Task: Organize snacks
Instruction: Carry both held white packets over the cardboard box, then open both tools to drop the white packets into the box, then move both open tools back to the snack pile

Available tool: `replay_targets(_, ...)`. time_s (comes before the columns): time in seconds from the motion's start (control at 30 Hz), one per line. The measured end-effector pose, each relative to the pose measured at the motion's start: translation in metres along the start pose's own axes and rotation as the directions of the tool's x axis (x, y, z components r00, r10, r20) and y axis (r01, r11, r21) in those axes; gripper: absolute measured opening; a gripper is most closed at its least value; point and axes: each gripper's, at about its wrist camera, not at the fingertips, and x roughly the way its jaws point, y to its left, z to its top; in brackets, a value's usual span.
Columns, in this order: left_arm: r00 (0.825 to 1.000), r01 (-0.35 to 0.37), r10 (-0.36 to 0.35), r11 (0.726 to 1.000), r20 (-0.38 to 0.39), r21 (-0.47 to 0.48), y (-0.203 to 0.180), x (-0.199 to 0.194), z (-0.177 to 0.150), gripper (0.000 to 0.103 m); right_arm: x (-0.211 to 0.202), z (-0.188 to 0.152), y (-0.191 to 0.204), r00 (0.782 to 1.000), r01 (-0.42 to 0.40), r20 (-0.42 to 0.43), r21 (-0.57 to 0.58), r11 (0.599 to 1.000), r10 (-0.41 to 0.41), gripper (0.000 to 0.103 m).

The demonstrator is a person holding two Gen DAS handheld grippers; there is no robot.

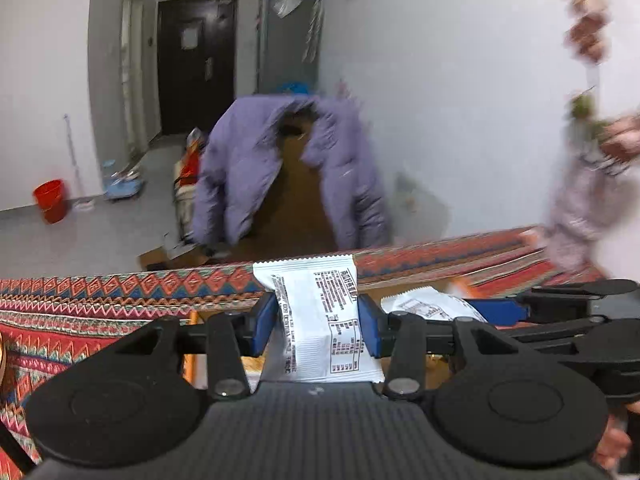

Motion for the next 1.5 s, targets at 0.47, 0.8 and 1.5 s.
replay_targets(0.47,0.968,-0.038,-0.001,0.988,-0.251,-0.151,0.044,0.134,-0.041,0.047,0.122,-0.026,-0.054,0.988,0.071,-0.149,0.217,0.974,-0.039,0.051)
replay_targets(0.8,0.972,0.021,-0.05,0.992,-0.23,-0.125,0.029,0.102,-0.028,0.069,0.053,-0.006,-0.053,0.981,0.167,-0.12,0.118,0.979,-0.152,0.064)
replay_targets(1.5,0.999,-0.023,0.021,0.999,-0.042,-0.027,0.009,-0.158,-0.053,0.082,-0.157,-0.041,0.003,0.975,0.222,0.012,-0.089,0.971,-0.222,0.087)
